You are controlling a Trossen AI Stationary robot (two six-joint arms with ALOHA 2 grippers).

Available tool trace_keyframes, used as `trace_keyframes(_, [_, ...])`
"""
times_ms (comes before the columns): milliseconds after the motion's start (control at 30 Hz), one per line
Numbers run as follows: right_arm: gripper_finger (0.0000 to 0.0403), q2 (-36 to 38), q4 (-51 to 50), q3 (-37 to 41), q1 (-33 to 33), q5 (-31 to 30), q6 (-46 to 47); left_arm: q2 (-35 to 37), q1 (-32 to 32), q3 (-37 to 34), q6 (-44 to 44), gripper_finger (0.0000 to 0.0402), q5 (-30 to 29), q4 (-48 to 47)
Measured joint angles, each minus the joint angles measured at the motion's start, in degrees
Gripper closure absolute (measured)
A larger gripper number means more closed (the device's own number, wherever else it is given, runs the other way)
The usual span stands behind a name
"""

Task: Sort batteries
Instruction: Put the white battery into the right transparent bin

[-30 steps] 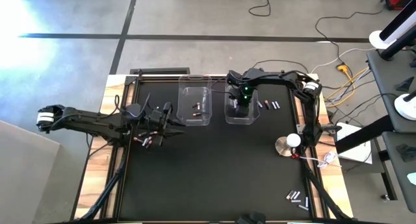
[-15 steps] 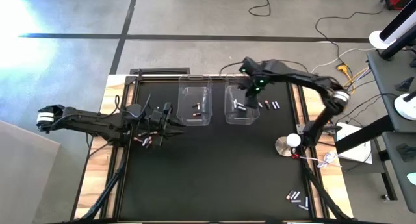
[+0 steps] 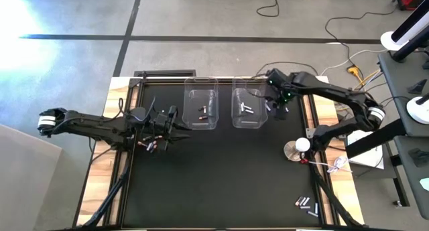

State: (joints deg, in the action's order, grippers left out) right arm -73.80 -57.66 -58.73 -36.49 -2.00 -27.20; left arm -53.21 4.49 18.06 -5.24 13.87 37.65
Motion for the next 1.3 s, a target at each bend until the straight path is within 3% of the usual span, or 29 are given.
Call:
trace_keyframes(367, [0.0212,-4.67,14.42,9.26,-2.19,0.99,-5.33,0.00,0.00,0.00,-1.02,0.0290,0.01,0.04])
trace_keyframes(467, [0.0211,-6.54,15.29,9.43,-4.26,1.33,-5.45,0.00,0.00,0.00,-1.02,0.0290,0.02,0.04])
trace_keyframes(667, [0.0218,-9.31,18.11,9.57,-8.61,7.54,-5.03,0.00,0.00,0.00,-0.71,0.0290,0.02,0.03])
trace_keyframes(1300, [0.0227,-12.72,22.54,9.92,-12.27,11.34,-5.25,0.00,0.00,0.00,-0.85,0.0290,0.04,-0.17])
